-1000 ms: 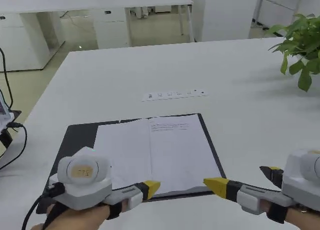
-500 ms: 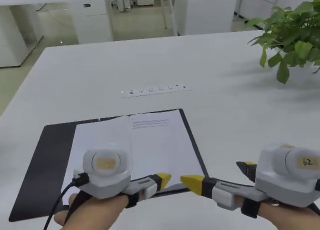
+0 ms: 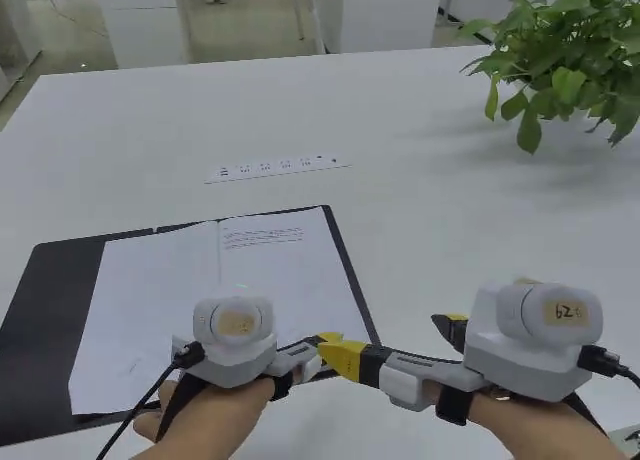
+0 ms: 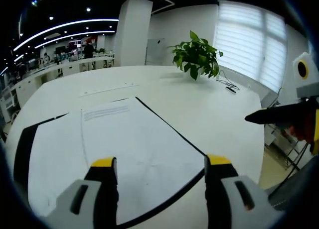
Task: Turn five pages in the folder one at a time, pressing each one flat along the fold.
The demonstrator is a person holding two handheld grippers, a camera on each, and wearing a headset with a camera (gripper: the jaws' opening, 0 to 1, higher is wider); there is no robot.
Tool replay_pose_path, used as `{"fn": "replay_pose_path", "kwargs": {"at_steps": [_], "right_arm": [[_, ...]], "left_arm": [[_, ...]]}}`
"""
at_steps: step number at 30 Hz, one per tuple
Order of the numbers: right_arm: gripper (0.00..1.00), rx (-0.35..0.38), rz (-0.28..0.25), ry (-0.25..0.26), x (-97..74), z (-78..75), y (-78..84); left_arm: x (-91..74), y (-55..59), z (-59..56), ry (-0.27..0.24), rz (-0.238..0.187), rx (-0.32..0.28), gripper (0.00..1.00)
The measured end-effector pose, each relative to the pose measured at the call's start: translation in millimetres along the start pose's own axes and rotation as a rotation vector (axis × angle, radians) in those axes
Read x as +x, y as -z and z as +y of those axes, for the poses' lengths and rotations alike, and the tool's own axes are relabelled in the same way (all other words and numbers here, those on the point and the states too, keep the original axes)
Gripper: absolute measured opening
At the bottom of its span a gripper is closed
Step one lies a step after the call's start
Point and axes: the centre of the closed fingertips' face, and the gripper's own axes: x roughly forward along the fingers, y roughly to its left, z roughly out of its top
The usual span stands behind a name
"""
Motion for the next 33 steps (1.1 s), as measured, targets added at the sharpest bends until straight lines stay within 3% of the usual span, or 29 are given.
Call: {"fn": "replay_pose_path", "kwargs": {"at_steps": [3, 7, 12, 13, 18, 23, 30, 33], "right_arm": [[0.99, 0.006, 0.0, 0.0, 1.1, -2.0, 0.5], [0.99, 0.017, 0.0, 0.002, 2.2, -3.7, 1.3], [0.99, 0.031, 0.003, 0.008, 2.5, -8.0, 3.9], [0.99, 0.035, 0.006, 0.01, 2.4, -9.2, 5.0], [0.98, 0.047, 0.009, 0.017, 1.4, -13.5, 7.8], [0.98, 0.064, 0.012, 0.019, 2.6, -14.9, 11.5], [0.97, 0.078, 0.017, 0.013, 4.9, -12.7, 15.5], [0.97, 0.078, 0.019, 0.01, 5.2, -11.2, 17.4]], "left_arm": [[8.5, 0.5, -2.6, -0.002, -0.008, 0.016, 0.69], [16.2, 8.4, 1.6, -0.022, 0.011, 0.04, 0.68], [24.3, 26.2, 5.3, -0.045, 0.058, 0.053, 0.67], [24.4, 24.8, 8.2, -0.064, 0.034, 0.116, 0.66], [22.4, 28.5, 8.9, -0.075, -0.005, 0.108, 0.63], [21.0, 27.5, 14.6, -0.079, -0.02, 0.104, 0.54], [21.8, 28.2, 14.3, -0.071, -0.032, 0.116, 0.53], [21.8, 27.4, 14.4, -0.065, -0.033, 0.119, 0.45]]}}
